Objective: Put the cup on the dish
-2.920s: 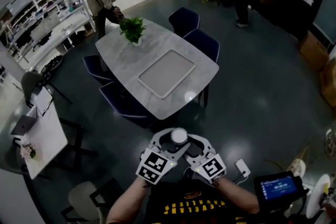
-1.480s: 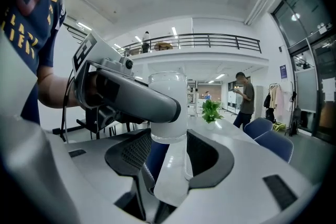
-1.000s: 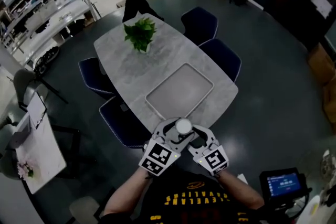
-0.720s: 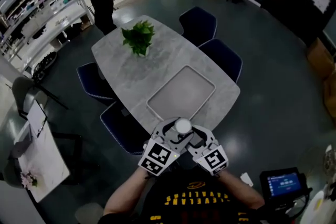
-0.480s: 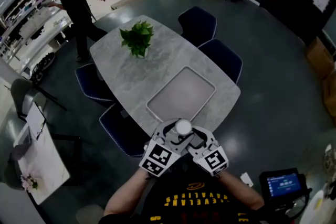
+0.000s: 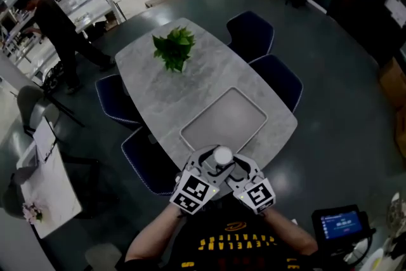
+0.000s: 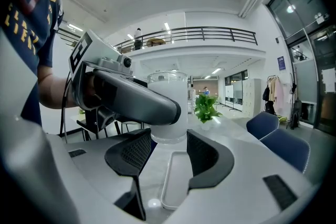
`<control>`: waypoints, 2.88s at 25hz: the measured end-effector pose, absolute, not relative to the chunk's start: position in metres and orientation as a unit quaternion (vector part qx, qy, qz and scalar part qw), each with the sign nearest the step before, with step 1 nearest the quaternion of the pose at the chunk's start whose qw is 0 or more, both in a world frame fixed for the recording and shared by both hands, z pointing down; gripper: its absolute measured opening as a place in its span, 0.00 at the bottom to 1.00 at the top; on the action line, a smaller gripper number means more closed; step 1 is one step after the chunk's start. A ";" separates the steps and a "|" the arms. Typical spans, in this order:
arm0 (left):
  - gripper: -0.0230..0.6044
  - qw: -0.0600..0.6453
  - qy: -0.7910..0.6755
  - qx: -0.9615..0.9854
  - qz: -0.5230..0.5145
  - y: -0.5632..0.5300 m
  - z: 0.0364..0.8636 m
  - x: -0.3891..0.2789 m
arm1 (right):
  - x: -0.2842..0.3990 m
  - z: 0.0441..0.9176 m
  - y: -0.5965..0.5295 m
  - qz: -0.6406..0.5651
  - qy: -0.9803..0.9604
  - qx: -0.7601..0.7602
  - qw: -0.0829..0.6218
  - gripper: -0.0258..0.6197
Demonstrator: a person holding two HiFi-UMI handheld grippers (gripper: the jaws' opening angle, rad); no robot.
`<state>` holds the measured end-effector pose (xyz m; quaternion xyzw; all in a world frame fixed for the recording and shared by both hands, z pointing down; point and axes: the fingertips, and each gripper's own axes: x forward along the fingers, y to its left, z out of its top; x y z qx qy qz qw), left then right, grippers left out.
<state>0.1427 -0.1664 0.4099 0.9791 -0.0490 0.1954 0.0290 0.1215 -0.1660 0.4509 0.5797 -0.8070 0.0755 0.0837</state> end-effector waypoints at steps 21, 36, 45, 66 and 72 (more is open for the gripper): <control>0.46 0.046 -0.113 0.972 0.201 -0.206 0.449 0.186 | 0.166 0.483 -0.206 0.083 -0.833 0.530 0.139 0.37; 0.46 0.018 -0.143 0.965 0.221 -0.222 0.484 0.211 | 0.189 0.517 -0.224 0.113 -0.834 0.513 0.168 0.37; 0.46 0.038 -0.185 0.956 0.225 -0.251 0.504 0.232 | 0.210 0.537 -0.250 0.117 -0.854 0.468 0.194 0.37; 0.46 0.088 -0.310 0.913 0.250 -0.298 0.590 0.211 | 0.189 0.623 -0.289 0.119 -0.900 0.326 0.262 0.37; 0.46 0.092 -0.325 0.906 0.255 -0.301 0.603 0.202 | 0.182 0.639 -0.290 0.120 -0.895 0.312 0.296 0.37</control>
